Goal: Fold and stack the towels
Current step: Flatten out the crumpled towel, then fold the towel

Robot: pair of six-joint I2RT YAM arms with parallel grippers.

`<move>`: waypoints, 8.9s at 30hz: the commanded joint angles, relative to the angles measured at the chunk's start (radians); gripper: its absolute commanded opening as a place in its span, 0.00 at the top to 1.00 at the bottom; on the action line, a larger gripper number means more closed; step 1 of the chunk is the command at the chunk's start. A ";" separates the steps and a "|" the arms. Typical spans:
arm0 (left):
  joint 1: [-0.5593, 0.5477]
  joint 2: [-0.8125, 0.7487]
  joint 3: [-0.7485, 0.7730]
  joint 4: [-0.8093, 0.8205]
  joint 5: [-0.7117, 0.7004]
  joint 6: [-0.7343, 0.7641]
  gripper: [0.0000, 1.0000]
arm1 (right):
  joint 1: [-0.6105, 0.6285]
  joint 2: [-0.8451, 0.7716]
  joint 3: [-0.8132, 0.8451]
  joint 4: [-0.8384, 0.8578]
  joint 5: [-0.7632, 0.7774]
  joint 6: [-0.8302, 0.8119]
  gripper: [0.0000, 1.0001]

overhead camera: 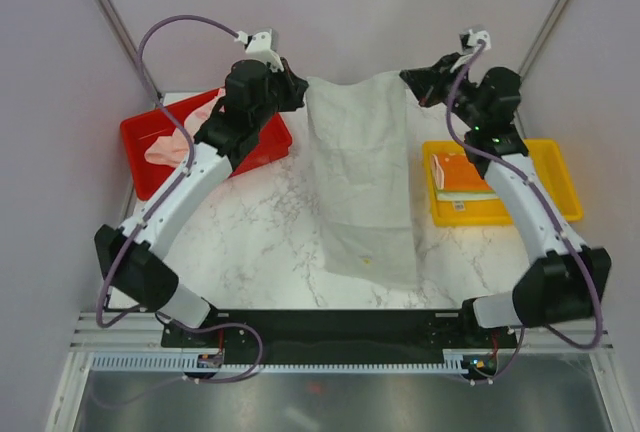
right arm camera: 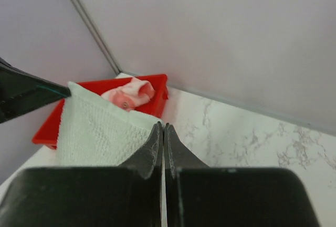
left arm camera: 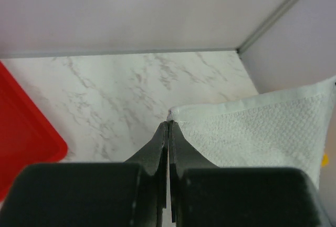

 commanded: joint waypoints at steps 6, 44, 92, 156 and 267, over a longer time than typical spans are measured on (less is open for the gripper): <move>0.162 0.502 0.400 0.033 0.016 0.071 0.98 | -0.011 0.556 0.292 0.114 -0.008 -0.163 1.00; 0.281 0.165 -0.496 0.317 0.127 0.220 0.98 | 0.245 0.290 -0.450 0.190 -0.008 -0.061 1.00; 0.166 0.022 -0.791 -0.046 0.044 -0.386 0.58 | 0.411 0.365 -0.429 0.043 0.278 0.151 0.67; 0.159 0.220 -0.546 -0.148 0.124 -0.293 0.98 | 0.535 0.215 -0.587 -0.288 0.781 0.673 1.00; 0.101 -0.058 -0.780 -0.304 0.136 -0.323 0.52 | 0.636 0.063 -0.596 -0.385 0.647 0.476 1.00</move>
